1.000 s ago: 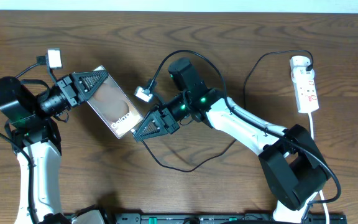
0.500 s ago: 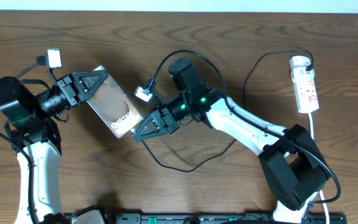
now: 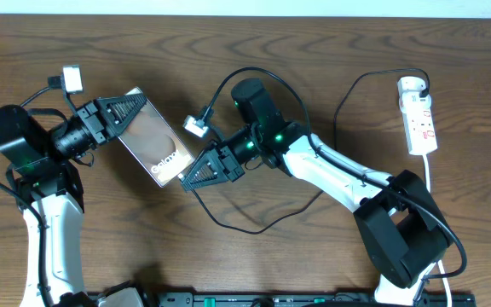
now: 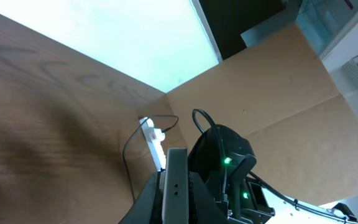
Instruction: Plug charger to phone and switch on socket
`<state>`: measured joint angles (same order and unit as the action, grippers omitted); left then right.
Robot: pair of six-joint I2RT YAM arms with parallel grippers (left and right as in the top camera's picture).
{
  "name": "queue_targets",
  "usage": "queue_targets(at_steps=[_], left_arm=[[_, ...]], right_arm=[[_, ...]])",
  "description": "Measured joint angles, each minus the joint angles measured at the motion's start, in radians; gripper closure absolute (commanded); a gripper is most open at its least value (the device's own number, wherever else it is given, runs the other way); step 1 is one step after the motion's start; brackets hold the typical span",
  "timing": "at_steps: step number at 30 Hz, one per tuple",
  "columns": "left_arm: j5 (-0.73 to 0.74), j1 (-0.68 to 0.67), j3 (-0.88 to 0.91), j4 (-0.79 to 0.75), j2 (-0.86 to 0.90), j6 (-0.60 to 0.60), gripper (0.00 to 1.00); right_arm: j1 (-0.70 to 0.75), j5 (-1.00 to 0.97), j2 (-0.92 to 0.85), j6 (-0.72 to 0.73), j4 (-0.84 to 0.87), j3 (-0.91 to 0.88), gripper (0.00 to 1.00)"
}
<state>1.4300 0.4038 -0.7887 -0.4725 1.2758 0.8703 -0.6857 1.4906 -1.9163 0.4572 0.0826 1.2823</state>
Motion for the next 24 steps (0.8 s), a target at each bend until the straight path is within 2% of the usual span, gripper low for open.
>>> queue_targets(at_steps=[24], left_arm=[[0.0, 0.0, -0.01, -0.003, 0.0, -0.087, 0.93]], right_arm=[[0.012, -0.026, -0.006, 0.089, 0.053, -0.005, 0.99]])
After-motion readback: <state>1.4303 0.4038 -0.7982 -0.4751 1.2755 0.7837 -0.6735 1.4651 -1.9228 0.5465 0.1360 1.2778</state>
